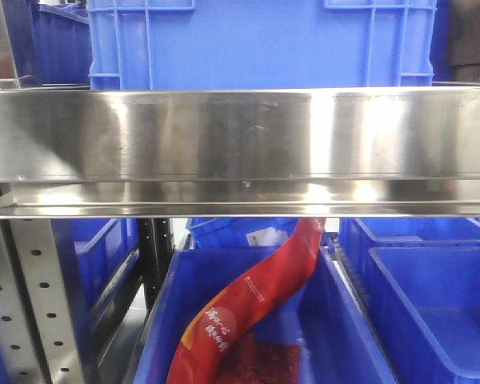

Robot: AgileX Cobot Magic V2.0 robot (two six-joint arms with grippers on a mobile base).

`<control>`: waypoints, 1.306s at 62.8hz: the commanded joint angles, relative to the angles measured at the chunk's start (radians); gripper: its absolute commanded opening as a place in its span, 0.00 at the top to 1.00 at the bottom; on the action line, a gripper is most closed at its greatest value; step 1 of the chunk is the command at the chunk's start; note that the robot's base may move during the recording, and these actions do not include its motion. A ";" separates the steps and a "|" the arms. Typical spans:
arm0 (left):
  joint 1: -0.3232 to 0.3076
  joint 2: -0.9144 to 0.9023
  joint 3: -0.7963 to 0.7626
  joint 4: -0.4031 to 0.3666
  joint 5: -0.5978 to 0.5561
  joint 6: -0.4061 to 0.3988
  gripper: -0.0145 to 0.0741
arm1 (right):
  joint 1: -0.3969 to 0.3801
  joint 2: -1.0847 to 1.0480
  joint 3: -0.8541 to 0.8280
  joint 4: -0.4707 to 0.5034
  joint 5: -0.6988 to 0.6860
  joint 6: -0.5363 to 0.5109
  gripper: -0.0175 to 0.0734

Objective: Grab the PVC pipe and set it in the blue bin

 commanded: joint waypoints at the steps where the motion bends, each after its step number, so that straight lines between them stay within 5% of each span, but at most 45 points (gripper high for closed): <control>1: -0.006 -0.004 -0.004 -0.002 -0.029 0.000 0.96 | -0.001 -0.005 0.002 -0.012 -0.017 -0.002 0.99; 58: -0.008 0.001 -0.026 0.006 -0.070 0.000 0.96 | -0.001 0.004 0.002 -0.012 -0.105 -0.002 0.99; 71: -0.077 0.061 -0.200 0.169 -0.026 0.000 0.96 | 0.001 0.111 -0.105 -0.012 -0.151 -0.002 0.99; 82: -0.184 0.180 -0.339 0.174 -0.021 0.000 0.96 | 0.036 0.260 -0.230 -0.013 -0.134 -0.002 0.99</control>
